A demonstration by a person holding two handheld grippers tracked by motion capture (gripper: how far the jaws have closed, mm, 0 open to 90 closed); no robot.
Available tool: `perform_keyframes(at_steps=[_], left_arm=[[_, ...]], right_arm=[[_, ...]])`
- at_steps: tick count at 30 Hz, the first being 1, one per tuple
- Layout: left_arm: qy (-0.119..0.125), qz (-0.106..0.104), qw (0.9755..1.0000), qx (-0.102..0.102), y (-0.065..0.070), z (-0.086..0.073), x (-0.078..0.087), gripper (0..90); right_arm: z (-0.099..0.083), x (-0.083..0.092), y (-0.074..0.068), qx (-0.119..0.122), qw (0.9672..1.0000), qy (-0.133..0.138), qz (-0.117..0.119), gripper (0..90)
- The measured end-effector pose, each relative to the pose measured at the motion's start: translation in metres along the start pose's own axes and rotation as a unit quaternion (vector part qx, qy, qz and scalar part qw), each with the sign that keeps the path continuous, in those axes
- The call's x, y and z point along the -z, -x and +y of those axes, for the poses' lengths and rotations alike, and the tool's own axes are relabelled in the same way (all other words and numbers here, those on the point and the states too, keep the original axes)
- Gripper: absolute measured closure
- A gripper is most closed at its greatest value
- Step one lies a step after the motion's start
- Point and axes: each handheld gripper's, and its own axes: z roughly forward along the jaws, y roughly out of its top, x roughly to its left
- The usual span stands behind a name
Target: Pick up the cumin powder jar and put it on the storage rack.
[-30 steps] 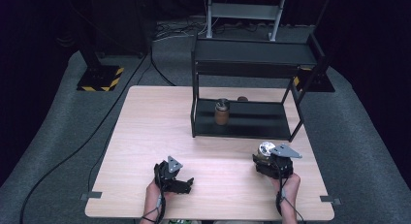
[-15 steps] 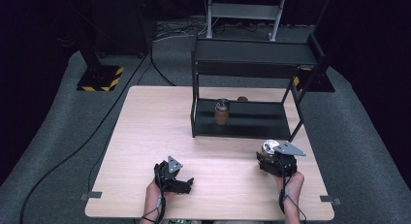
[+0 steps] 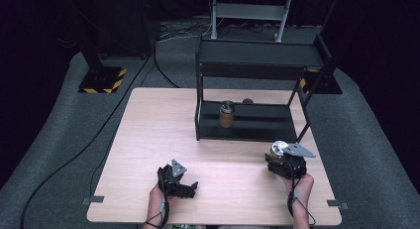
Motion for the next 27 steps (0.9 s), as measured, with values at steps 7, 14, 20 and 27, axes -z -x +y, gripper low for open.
perform_keyframes(at_steps=[7, 14, 20, 27], left_arm=[[0.0, 0.0, 1.0, 0.0, 0.0, 0.0, 0.0, 0.3], [0.0, 0.0, 1.0, 0.0, 0.0, 0.0, 0.0, 0.3], [0.0, 0.0, 1.0, 0.0, 0.0, 0.0, 0.0, 0.3], [0.0, 0.001, 1.0, -0.001, 0.0, 0.0, 0.0, 0.3]], right_arm=[[0.002, 0.002, 0.003, -0.001, 1.0, 0.001, -0.004, 30.0], [0.005, 0.002, 0.005, -0.001, 1.0, 0.0, -0.008, 30.1], [0.007, 0.0, 0.007, -0.002, 0.9999, -0.003, -0.01, 30.0], [0.011, 0.002, 0.009, 0.0, 0.9999, -0.002, -0.012, 30.1]])
